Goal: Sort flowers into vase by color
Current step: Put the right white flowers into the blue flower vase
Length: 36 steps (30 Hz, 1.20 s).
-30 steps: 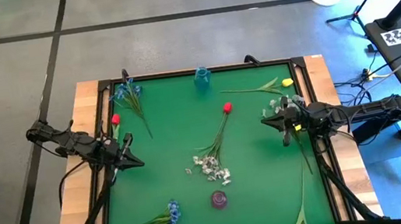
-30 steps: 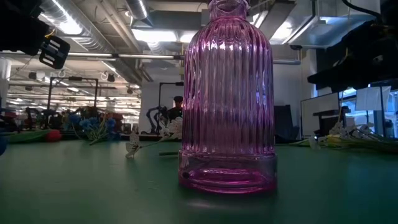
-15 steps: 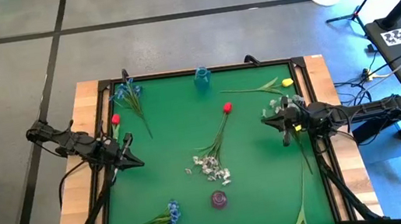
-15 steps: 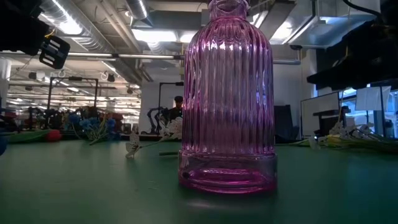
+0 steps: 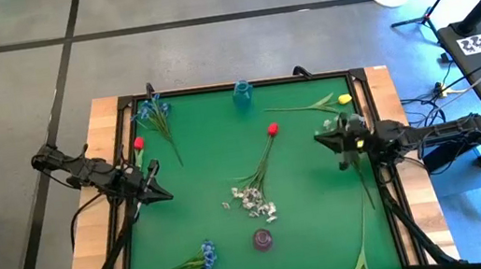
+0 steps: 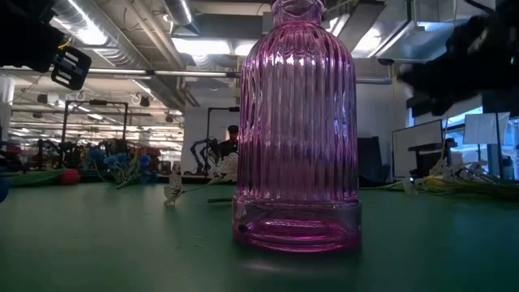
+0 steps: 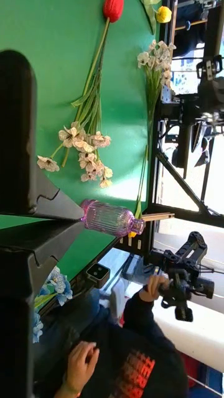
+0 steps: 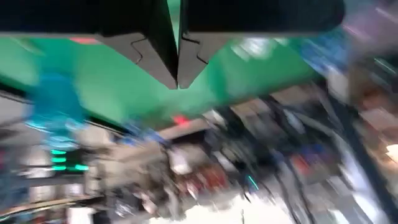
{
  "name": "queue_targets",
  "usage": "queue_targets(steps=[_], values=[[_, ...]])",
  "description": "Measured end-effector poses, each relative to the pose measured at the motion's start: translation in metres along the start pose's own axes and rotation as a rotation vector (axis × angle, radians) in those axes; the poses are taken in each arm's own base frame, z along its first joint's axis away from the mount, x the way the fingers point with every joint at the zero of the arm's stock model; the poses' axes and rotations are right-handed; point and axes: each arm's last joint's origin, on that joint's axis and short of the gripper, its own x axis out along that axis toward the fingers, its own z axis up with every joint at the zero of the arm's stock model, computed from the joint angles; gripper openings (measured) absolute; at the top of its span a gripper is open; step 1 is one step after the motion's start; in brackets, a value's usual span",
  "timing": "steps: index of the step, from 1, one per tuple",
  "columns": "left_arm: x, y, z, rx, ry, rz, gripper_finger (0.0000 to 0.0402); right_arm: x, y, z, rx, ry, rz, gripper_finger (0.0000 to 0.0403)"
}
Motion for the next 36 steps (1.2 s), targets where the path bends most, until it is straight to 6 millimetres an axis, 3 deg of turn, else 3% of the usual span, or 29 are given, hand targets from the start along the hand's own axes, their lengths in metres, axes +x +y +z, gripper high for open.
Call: queue_targets(steps=[5,11,17,24,30,36], values=[[0.000,0.000,0.000,0.000,0.000,0.000,0.0010,-0.001,0.006,0.016,0.100,-0.144,0.118,0.0012],[0.000,0.000,0.000,0.000,0.000,0.000,0.0010,0.016,0.007,0.015,0.190,-0.037,-0.020,0.0012],[0.000,0.000,0.000,0.000,0.000,0.000,0.0010,0.059,0.028,0.013,0.166,0.174,-0.221,0.0012],[0.000,0.000,0.000,0.000,0.000,0.000,0.0010,0.101,0.056,0.037,-0.005,0.541,-0.552,0.0012],[0.000,0.000,0.000,0.000,0.002,0.000,0.0010,0.106,0.065,0.046,0.130,0.888,-0.722,0.0012],[0.000,0.000,0.000,0.000,0.003,0.001,0.0010,0.091,0.058,0.017,0.305,1.166,-0.945,0.0037]])
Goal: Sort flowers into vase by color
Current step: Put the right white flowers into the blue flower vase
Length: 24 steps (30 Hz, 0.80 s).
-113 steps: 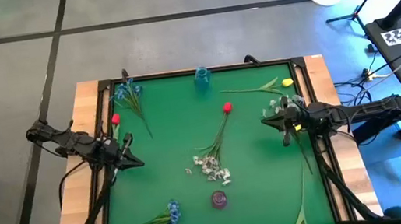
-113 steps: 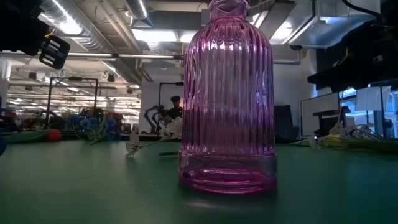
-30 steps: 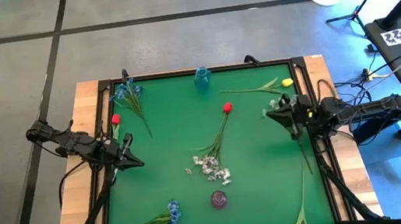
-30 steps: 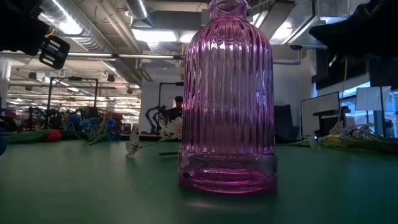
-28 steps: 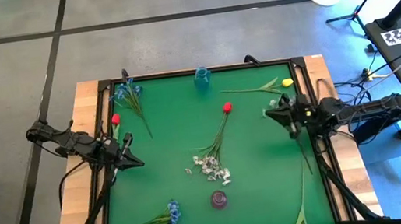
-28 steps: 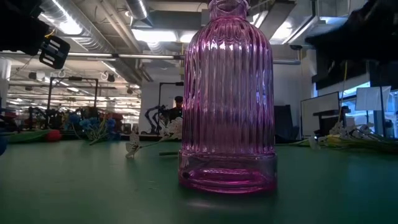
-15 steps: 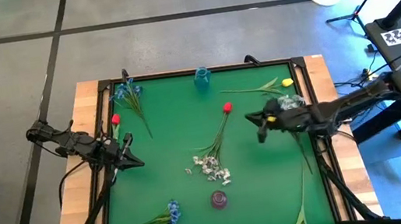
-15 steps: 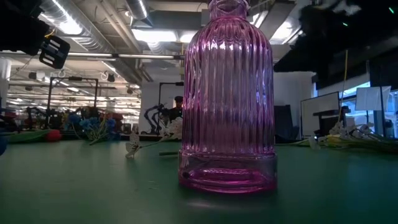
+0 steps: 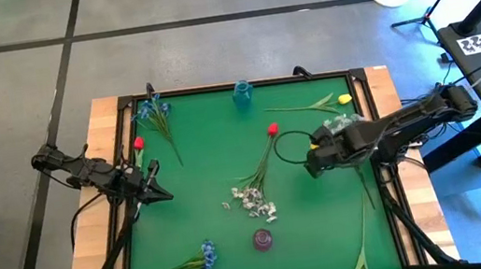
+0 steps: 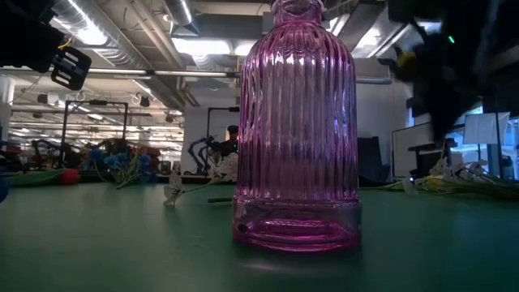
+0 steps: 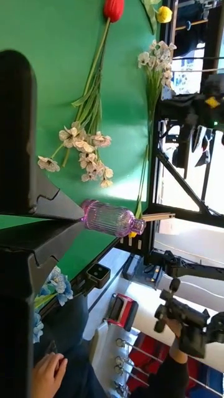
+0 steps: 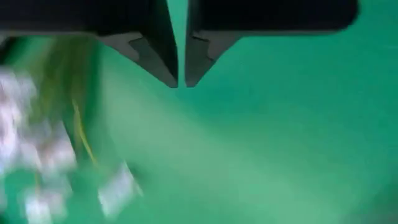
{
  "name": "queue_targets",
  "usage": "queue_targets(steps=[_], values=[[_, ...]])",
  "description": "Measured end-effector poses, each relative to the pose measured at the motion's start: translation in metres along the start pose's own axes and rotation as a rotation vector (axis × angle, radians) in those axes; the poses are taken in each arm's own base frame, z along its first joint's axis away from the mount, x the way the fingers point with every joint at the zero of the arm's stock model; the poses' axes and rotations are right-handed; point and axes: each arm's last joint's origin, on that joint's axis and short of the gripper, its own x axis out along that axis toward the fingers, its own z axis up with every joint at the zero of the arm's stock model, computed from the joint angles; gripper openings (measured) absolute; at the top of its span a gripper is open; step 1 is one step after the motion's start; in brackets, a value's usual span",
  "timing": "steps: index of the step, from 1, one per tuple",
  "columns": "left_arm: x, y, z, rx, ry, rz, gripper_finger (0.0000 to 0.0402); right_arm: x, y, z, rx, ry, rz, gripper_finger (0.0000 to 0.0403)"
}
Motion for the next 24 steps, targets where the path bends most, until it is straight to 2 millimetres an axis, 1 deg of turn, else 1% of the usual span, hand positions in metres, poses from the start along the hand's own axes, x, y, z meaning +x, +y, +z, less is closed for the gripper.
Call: queue_targets(steps=[2,5,9,12,14,17,20,24], values=[[0.000,0.000,0.000,0.000,0.000,0.000,0.0010,0.011,-0.003,-0.005,0.027,0.069,-0.058,0.0068],[0.000,0.000,0.000,0.000,0.000,0.000,0.0010,0.025,-0.010,-0.009,0.103,0.105,-0.152,0.0130],[0.000,0.000,0.000,0.000,0.000,0.000,0.0010,0.040,-0.025,-0.003,0.250,0.129,-0.273,0.0210],[0.000,0.000,0.000,0.000,0.000,0.000,0.0010,0.051,-0.038,0.009,0.350,0.182,-0.307,0.0248],[0.000,0.000,0.000,0.000,0.000,0.000,0.0010,0.056,-0.047,0.016,0.411,0.193,-0.333,0.0260],[0.000,0.000,0.000,0.000,0.000,0.000,0.0010,0.062,-0.061,0.028,0.472,0.208,-0.357,0.0261],[0.000,0.000,0.000,0.000,0.000,0.000,0.0010,0.071,-0.072,0.035,0.517,0.248,-0.341,0.0249],[0.000,0.000,0.000,0.000,0.000,0.000,0.0010,0.085,-0.083,0.038,0.566,0.303,-0.275,0.0226]])
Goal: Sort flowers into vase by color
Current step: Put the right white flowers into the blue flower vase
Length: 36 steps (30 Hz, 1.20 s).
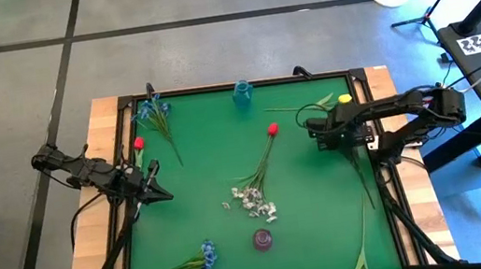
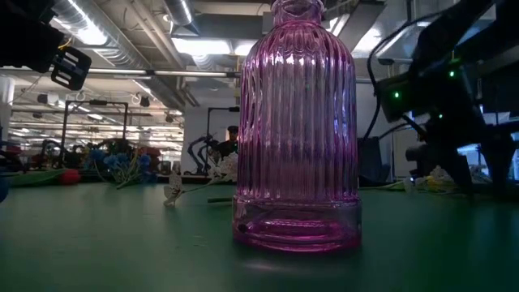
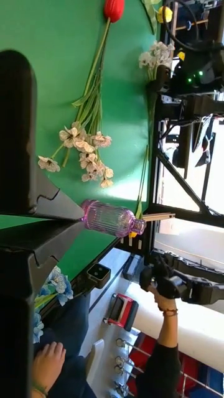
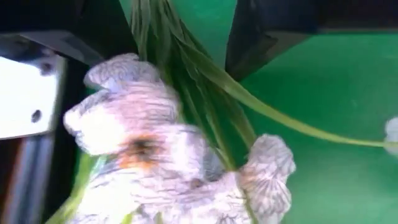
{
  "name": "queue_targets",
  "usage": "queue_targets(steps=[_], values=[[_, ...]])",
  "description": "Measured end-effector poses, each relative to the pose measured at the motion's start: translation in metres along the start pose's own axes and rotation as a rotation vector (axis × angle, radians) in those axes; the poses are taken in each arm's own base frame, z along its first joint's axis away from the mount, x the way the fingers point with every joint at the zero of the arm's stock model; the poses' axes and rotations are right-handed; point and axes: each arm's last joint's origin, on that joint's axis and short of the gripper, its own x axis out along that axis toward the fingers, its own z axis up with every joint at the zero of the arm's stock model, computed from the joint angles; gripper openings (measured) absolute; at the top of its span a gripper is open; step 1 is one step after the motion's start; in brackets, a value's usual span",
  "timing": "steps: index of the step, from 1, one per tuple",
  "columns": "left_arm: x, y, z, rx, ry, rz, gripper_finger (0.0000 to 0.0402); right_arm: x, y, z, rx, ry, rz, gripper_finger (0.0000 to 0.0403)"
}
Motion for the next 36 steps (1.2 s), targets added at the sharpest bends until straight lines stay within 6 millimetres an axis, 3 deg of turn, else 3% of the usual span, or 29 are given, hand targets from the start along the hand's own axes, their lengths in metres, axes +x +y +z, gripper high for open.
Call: queue_targets(steps=[7,11,14,16,22,26,30,33,36], values=[[0.000,0.000,0.000,0.000,0.000,0.000,0.0010,0.008,-0.001,0.004,-0.075,-0.015,0.034,0.0170],[0.000,0.000,0.000,0.000,0.000,0.000,0.0010,0.001,0.002,0.005,-0.104,-0.038,0.064,0.0101],[0.000,0.000,0.000,0.000,0.000,0.000,0.0010,-0.016,0.014,0.005,-0.130,-0.131,0.115,0.0036],[0.000,0.000,0.000,0.000,-0.001,0.000,0.0010,-0.032,0.024,0.003,-0.171,-0.187,0.161,0.0012],[0.000,0.000,0.000,0.000,0.000,0.000,0.0010,-0.109,0.056,-0.008,-0.251,-0.469,0.392,0.0025],[0.000,0.000,0.000,0.000,0.000,0.000,0.0010,-0.170,0.074,-0.019,-0.261,-0.817,0.588,0.0007],[0.000,0.000,0.000,0.000,0.000,0.000,0.0010,-0.223,0.087,-0.028,-0.241,-1.205,0.769,0.0014],[0.000,0.000,0.000,0.000,0.000,0.000,0.0010,-0.253,0.095,-0.027,-0.179,-1.450,0.837,0.0011],[0.000,0.000,0.000,0.000,0.000,0.000,0.0010,-0.269,0.102,-0.020,-0.124,-1.639,0.836,0.0005]])
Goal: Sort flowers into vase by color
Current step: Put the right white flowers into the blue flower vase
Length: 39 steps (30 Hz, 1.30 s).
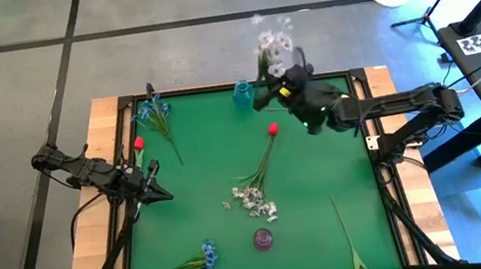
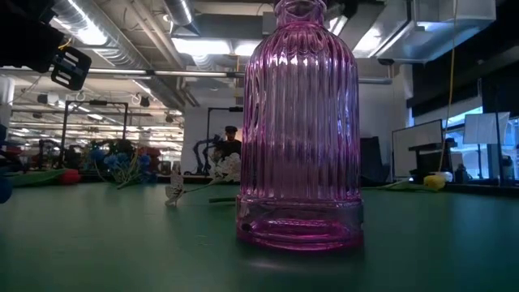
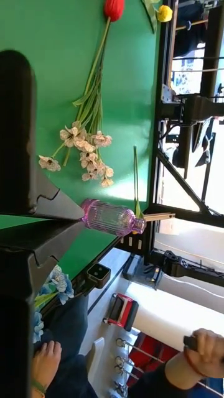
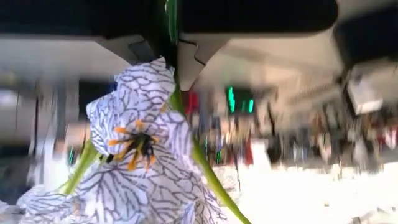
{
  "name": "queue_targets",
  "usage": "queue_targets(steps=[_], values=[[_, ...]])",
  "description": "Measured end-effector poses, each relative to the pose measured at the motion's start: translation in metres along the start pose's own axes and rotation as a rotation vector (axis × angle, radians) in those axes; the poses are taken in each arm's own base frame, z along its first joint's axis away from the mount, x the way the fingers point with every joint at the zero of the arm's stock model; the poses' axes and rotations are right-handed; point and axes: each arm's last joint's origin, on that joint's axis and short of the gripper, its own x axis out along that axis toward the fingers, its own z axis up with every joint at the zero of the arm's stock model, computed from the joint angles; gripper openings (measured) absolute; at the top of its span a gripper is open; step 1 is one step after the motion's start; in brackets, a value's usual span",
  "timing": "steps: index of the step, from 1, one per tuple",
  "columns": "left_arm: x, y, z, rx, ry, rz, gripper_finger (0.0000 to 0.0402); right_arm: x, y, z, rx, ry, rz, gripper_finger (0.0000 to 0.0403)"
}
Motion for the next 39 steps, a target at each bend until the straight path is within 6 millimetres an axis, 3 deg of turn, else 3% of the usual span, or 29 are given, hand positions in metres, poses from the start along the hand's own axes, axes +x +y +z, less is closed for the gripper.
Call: queue_targets(steps=[4,10,17,30,39], values=[[0.000,0.000,0.000,0.000,0.000,0.000,0.0010,0.025,-0.001,-0.010,0.020,-0.134,-0.039,0.0010],[0.000,0.000,0.000,0.000,0.001,0.000,0.0010,0.061,-0.010,-0.053,-0.060,-0.105,-0.084,0.0006],[0.000,0.000,0.000,0.000,0.001,0.000,0.0010,0.077,-0.016,-0.074,-0.048,-0.084,-0.082,0.0014],[0.000,0.000,0.000,0.000,0.000,0.000,0.0010,0.077,-0.015,-0.082,-0.113,-0.020,-0.091,0.0022],[0.000,0.000,0.000,0.000,0.000,0.000,0.0010,0.074,-0.018,-0.061,-0.067,-0.140,-0.116,0.0024]])
